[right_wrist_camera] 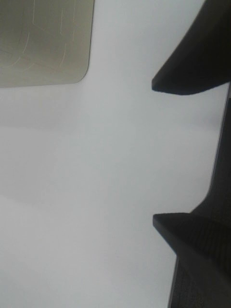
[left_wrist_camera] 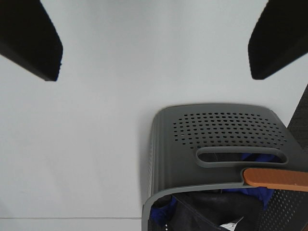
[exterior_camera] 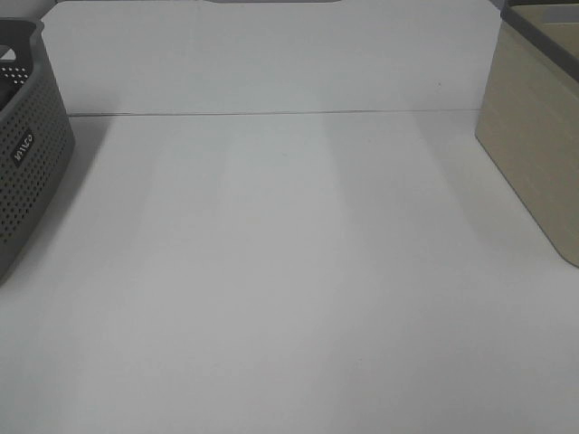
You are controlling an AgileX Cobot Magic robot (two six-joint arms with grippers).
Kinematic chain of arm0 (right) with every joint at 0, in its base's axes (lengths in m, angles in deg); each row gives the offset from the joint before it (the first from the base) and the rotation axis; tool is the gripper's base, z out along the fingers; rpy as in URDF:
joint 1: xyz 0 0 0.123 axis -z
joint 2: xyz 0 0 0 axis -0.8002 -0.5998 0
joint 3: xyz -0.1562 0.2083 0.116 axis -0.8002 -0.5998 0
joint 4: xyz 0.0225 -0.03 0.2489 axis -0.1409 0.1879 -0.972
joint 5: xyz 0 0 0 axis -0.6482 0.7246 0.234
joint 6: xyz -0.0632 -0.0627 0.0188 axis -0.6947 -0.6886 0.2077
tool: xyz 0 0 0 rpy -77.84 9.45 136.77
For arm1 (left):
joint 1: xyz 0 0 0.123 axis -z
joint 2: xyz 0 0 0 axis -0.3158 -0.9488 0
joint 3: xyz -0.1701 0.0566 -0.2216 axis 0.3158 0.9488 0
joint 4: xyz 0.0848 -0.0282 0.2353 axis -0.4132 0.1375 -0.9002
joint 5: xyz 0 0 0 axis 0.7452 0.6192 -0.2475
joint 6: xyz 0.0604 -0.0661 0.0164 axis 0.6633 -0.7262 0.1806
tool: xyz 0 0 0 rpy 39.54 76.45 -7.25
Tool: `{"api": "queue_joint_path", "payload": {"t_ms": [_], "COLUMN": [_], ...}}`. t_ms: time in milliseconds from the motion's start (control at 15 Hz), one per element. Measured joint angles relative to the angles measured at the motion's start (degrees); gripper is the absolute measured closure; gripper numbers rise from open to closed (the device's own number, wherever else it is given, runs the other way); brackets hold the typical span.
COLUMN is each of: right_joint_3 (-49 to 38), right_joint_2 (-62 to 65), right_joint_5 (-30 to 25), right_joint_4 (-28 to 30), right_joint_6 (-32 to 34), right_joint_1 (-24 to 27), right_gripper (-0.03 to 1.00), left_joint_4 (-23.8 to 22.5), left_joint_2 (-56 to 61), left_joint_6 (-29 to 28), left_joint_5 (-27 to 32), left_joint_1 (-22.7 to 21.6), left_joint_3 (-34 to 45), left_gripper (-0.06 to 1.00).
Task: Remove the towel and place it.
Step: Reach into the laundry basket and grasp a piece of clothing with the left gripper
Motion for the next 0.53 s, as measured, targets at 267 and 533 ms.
{"api": "queue_joint_path", "payload": {"t_ms": [267,533], "right_joint_3": [0.00,0.00], "right_joint_2": [0.00,0.00], "right_joint_5": [0.00,0.00], "right_joint_4": [0.00,0.00], "right_joint_6": [0.00,0.00], "right_joint_1": [0.00,0.00], "right_gripper": [0.28,0.28], "left_joint_4": [0.00,0.00], "left_joint_2": [0.00,0.00], "left_joint_6": [0.00,0.00], "left_joint_5": [0.00,0.00], "left_joint_1": [0.00,0.00], "left_joint_3": [0.00,0.00], "left_gripper": [-0.05,-0.05]}}
